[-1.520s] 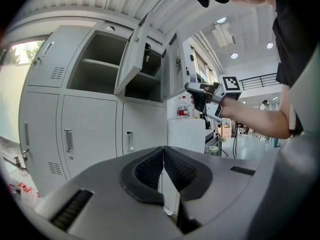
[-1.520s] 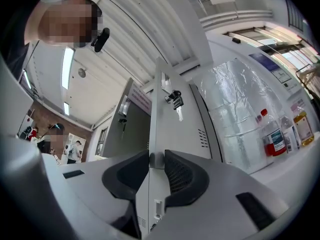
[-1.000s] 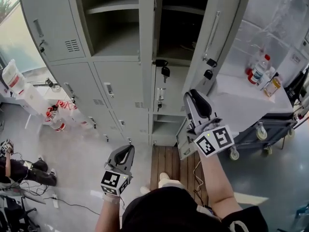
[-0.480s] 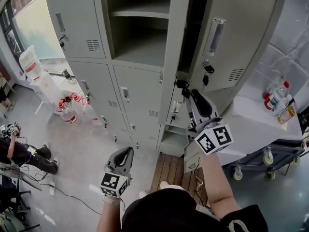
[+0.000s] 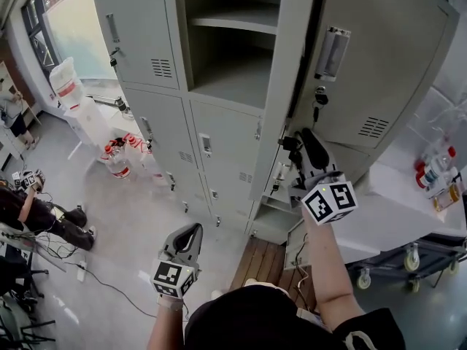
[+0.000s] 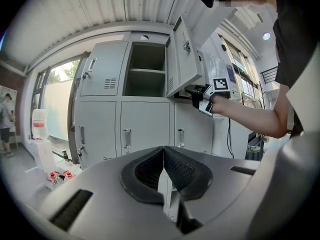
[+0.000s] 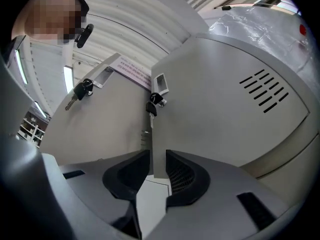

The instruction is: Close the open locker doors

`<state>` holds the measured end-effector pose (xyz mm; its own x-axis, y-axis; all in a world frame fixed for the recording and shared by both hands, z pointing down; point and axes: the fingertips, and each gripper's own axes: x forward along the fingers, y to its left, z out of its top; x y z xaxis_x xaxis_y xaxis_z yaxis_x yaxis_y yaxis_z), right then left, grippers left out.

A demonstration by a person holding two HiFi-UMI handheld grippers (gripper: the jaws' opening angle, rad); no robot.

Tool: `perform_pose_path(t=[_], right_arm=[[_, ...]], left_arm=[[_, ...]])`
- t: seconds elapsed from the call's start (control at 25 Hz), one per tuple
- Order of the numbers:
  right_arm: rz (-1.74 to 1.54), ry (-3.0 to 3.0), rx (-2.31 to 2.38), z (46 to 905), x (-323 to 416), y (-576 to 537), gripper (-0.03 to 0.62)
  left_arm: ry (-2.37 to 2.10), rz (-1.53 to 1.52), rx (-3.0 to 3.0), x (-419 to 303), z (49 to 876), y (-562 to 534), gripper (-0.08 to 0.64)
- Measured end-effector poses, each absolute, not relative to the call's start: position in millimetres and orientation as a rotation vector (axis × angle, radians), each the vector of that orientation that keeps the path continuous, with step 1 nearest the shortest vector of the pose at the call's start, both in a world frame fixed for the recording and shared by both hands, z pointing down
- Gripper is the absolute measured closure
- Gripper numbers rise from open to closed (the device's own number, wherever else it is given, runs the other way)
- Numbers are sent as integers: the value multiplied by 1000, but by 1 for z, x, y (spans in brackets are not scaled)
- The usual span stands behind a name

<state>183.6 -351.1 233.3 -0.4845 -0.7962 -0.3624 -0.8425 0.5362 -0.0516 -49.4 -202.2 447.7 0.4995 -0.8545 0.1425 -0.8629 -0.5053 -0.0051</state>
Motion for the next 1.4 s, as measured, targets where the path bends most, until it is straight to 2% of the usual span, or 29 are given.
perform_pose_path(t=[0.4, 0.72, 1.4], right_arm=[[121, 2395, -1377, 234, 198, -384, 465], [32, 2357, -1370, 234, 211, -397, 353], [-76, 2392, -1168, 237, 180, -345, 342]], left_arm=[[-1567, 210, 2656, -50, 444, -213, 540], [-1556, 212, 2662, -45, 447, -215, 540], [-1492, 209, 2692, -40, 450, -204, 540]])
